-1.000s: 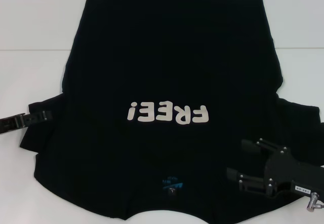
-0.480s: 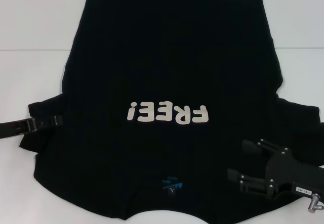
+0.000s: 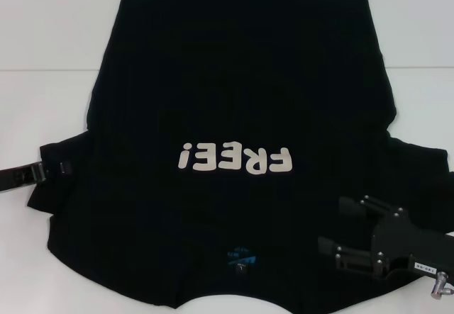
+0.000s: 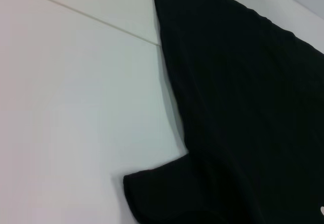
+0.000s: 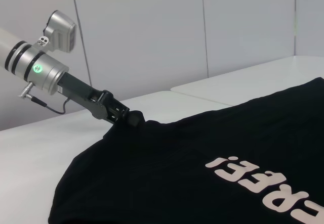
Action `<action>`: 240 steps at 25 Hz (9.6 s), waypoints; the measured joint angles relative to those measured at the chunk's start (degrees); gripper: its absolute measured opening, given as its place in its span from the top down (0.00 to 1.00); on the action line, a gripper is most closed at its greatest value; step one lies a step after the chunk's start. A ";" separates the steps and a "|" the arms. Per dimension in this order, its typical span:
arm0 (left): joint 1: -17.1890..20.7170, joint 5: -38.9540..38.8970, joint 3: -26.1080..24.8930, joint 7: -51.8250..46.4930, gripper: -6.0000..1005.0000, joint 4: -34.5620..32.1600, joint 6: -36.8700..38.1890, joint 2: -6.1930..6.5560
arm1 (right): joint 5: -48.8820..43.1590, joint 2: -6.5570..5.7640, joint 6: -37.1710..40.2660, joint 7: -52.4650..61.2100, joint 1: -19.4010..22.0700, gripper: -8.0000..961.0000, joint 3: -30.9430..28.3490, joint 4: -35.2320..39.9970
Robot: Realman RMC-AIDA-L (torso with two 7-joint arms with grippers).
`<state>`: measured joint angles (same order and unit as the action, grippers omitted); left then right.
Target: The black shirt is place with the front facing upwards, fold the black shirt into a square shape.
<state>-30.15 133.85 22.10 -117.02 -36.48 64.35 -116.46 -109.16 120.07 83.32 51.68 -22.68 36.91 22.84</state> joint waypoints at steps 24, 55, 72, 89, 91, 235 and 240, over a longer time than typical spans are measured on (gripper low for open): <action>0.49 0.91 -0.11 -1.21 0.99 -3.27 -1.65 0.86 | 0.00 -0.02 0.02 0.06 -0.24 0.07 -0.25 0.01; -9.26 7.64 5.00 -24.41 0.93 -9.04 14.72 2.55 | 0.00 -0.01 1.01 0.09 0.17 0.07 0.19 0.01; -9.09 1.23 4.41 -20.82 0.81 2.29 5.86 -0.40 | 0.00 -0.01 1.46 0.00 0.19 0.07 0.10 0.01; -6.25 -10.05 3.66 -16.25 0.20 8.71 2.01 -1.93 | 0.00 -0.10 1.44 0.09 0.16 0.07 -0.26 0.04; -6.41 -10.88 3.64 -16.27 0.15 9.26 2.82 -1.99 | 0.00 -0.10 1.44 0.09 0.13 0.07 -0.27 0.11; 6.64 -11.95 5.14 49.07 0.18 -3.60 27.95 -5.80 | -32.23 -9.68 -0.19 89.31 -18.48 0.85 -3.20 25.06; 6.68 -11.60 5.14 49.07 0.18 -3.60 27.94 -5.80 | -31.08 -9.61 0.97 89.32 -18.81 0.84 -2.54 24.02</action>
<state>-23.47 122.26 27.25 -67.95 -40.08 92.29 -122.25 -140.24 110.46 84.29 140.99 -41.49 34.38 46.86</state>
